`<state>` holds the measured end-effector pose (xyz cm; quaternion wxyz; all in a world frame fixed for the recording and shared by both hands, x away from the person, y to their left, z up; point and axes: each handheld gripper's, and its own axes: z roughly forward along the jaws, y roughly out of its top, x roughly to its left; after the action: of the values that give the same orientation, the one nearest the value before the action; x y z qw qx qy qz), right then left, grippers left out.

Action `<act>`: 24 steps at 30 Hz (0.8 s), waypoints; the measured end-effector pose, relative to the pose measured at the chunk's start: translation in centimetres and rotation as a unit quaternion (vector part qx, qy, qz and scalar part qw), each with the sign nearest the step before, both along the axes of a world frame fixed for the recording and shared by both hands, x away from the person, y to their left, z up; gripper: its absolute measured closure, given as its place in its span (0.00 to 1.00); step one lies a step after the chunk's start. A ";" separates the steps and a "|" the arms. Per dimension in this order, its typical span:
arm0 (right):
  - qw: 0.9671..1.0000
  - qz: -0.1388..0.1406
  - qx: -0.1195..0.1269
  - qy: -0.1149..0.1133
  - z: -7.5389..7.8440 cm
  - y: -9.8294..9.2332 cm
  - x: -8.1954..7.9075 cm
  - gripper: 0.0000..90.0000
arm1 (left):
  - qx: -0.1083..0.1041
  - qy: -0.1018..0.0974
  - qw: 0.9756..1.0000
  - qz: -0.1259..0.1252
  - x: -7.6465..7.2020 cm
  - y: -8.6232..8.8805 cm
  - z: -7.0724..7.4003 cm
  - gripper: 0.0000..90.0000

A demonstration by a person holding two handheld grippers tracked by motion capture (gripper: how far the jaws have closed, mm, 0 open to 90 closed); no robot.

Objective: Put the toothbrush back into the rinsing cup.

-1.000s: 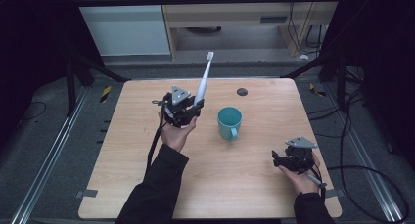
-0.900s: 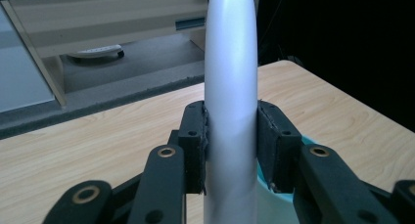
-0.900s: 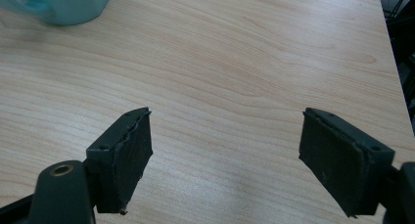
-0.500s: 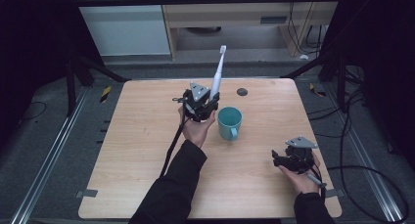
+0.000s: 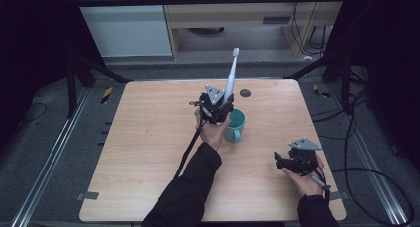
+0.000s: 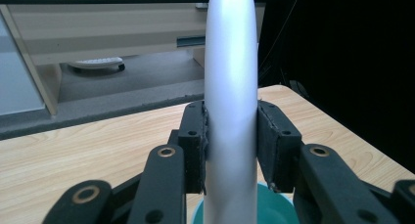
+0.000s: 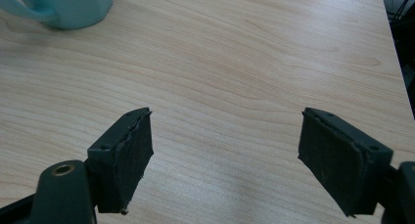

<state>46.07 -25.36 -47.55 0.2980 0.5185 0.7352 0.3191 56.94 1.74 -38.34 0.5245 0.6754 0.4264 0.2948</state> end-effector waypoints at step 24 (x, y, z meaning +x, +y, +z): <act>1.000 0.000 0.000 0.000 0.0 0.0 0.0 0.23 | 0.013 -0.006 1.000 0.016 -0.5 -1.8 -4.1 0.73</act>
<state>46.06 -25.35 -47.53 0.2980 0.5182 0.7351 0.3198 56.40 -0.02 -42.45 0.5134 0.6737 0.4302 0.3121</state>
